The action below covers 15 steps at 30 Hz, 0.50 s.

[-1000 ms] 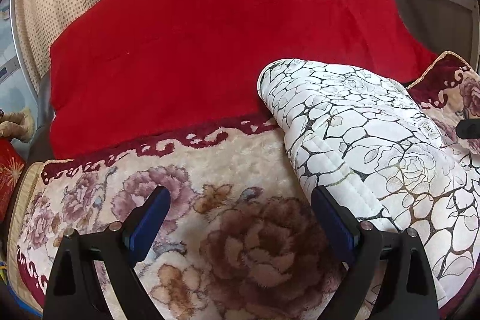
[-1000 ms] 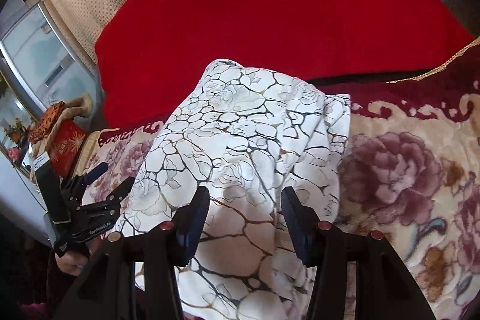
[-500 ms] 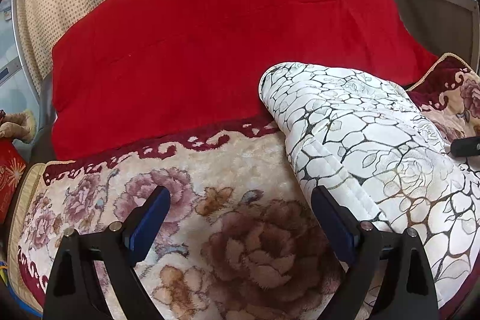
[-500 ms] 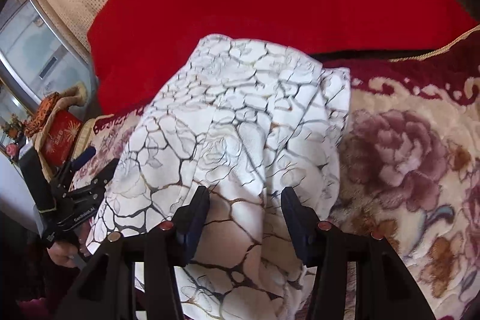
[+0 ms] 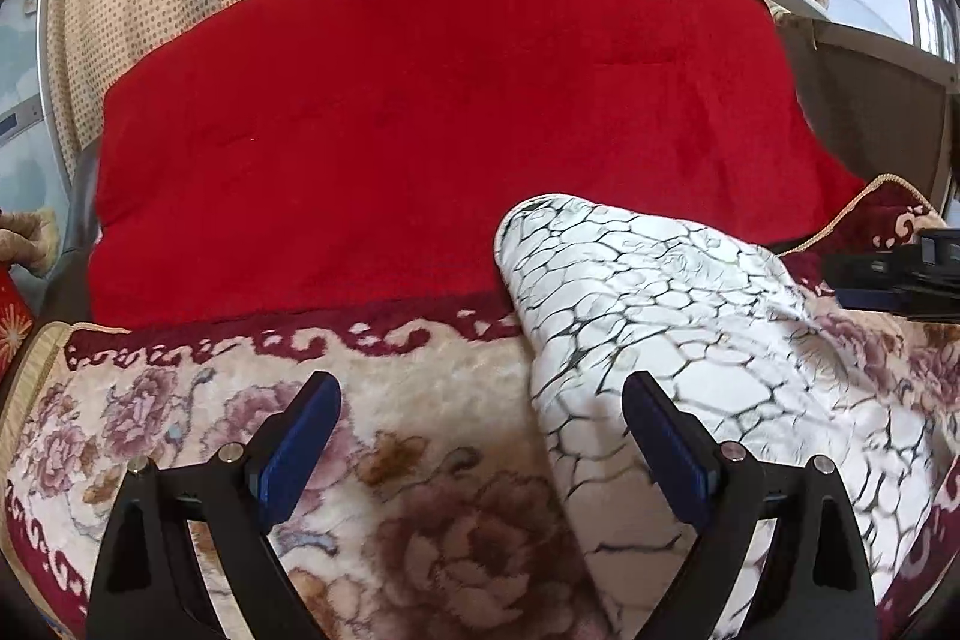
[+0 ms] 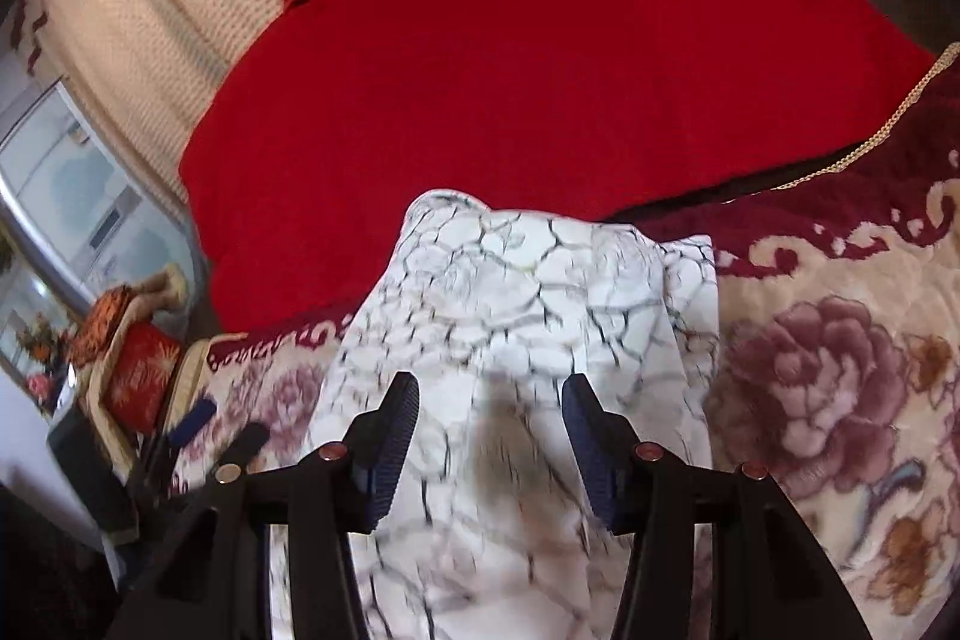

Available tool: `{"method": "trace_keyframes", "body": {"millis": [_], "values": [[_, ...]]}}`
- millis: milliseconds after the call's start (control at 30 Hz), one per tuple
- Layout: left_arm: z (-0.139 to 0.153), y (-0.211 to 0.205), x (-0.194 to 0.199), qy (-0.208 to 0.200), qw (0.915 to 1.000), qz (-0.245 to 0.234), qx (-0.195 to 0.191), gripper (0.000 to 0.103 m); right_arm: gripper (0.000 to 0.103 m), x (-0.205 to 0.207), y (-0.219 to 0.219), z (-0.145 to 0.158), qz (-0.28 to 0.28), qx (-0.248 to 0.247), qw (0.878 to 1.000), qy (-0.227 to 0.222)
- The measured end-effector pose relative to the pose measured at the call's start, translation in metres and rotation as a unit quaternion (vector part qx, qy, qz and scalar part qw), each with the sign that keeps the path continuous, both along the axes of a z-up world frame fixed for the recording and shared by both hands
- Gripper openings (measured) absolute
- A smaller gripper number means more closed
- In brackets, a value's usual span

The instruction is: Fold large clothes

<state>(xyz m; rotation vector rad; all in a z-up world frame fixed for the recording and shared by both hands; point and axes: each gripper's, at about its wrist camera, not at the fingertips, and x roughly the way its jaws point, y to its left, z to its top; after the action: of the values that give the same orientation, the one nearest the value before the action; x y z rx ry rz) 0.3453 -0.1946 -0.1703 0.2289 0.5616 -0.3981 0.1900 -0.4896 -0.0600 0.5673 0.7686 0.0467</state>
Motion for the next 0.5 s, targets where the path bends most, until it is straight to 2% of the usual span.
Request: {"method": "trace_keyframes", "body": {"millis": [133, 267, 333, 500], "values": [[-0.005, -0.012, 0.008, 0.017, 0.9998, -0.005, -0.003, 0.095, 0.054, 0.03, -0.007, -0.015, -0.011, -0.008, 0.999, 0.039], [-0.014, -0.022, 0.011, 0.029, 0.9994, -0.009, 0.014, 0.095, 0.054, 0.061, -0.017, -0.053, -0.011, -0.014, 0.995, 0.102], [-0.016, -0.024, 0.01, 0.025, 0.9995, -0.01, 0.019, 0.095, 0.054, 0.062, -0.02, -0.06, -0.011, -0.003, 0.995, 0.104], [-0.015, -0.021, 0.008, 0.022, 0.9995, -0.006, 0.023, 0.095, 0.054, 0.041, -0.016, -0.035, -0.004, -0.03, 0.997, 0.074]]}}
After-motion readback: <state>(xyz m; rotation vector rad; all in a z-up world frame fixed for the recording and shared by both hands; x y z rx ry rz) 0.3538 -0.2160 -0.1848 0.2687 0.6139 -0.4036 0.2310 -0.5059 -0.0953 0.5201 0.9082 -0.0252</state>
